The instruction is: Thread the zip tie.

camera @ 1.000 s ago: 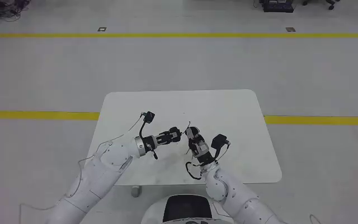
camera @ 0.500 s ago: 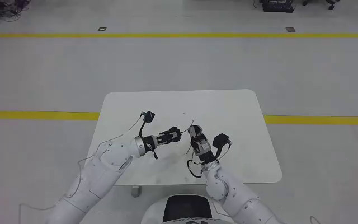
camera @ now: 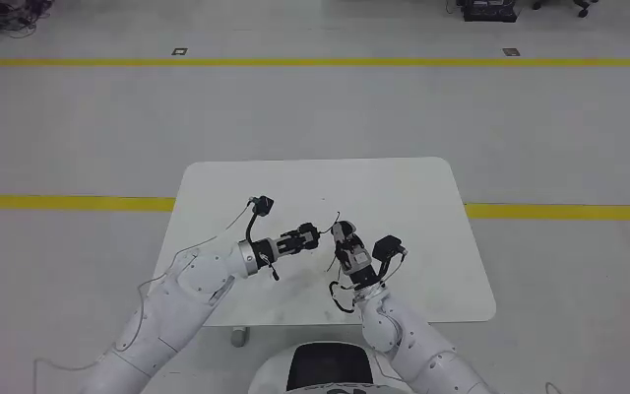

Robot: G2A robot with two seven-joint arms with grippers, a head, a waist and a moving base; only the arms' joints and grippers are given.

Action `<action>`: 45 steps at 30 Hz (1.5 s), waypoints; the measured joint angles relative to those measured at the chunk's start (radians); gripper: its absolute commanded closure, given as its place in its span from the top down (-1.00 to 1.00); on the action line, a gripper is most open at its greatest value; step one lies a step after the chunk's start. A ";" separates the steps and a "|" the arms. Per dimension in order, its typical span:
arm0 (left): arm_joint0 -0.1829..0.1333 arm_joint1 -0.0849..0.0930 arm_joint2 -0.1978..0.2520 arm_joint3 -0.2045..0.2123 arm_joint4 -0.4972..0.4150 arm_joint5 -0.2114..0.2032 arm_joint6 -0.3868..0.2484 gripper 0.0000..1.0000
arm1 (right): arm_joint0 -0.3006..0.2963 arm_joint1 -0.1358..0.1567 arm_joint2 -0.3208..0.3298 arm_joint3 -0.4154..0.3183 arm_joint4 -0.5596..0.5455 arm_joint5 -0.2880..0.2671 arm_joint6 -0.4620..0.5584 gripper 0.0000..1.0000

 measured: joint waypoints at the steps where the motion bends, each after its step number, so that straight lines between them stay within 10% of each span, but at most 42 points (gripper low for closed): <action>1: 0.001 0.000 -0.001 -0.001 -0.001 -0.001 -0.001 -1.00 | -0.001 -0.001 0.003 0.000 -0.002 0.001 0.000 -1.00; 45: 0.003 0.005 0.000 0.006 -0.046 0.031 0.006 -1.00 | -0.044 -0.020 0.066 -0.024 -0.023 -0.059 -0.005 -1.00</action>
